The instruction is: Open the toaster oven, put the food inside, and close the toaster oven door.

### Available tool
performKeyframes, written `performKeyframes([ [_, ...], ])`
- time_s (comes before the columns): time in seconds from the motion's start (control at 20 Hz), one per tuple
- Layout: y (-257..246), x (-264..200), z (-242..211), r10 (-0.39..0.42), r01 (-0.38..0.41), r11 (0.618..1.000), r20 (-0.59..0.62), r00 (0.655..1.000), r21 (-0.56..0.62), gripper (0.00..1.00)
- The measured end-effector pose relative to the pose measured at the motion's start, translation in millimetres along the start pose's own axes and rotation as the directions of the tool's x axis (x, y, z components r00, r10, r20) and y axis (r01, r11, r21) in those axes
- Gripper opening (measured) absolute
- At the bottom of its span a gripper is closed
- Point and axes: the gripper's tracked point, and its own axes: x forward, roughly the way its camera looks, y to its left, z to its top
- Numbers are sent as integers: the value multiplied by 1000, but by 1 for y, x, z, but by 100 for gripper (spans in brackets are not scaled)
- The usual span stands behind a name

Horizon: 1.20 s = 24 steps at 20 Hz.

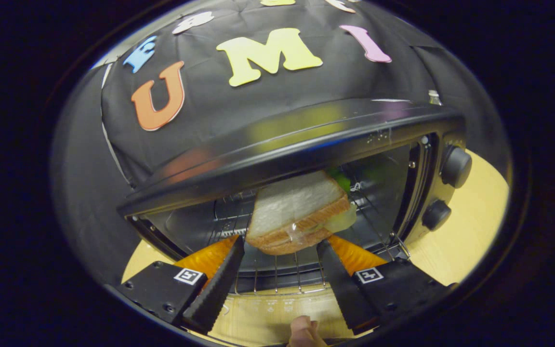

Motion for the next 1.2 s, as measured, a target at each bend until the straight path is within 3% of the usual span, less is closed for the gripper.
performKeyframes([
  [0.1,-4,-4,-16,-63,55,982,-39,997,-181,100],
  [0.15,-12,-11,-13,-128,120,958,-14,992,-259,100],
  [0.25,-8,-17,-34,-168,132,939,-88,982,-317,100],
  [0.6,-17,-67,-53,-191,156,966,-165,968,-206,100],
  [1.0,-24,-147,-98,-203,151,956,-197,959,-252,100],
  [1.2,-35,-156,-93,-194,144,952,-167,967,-271,100],
])
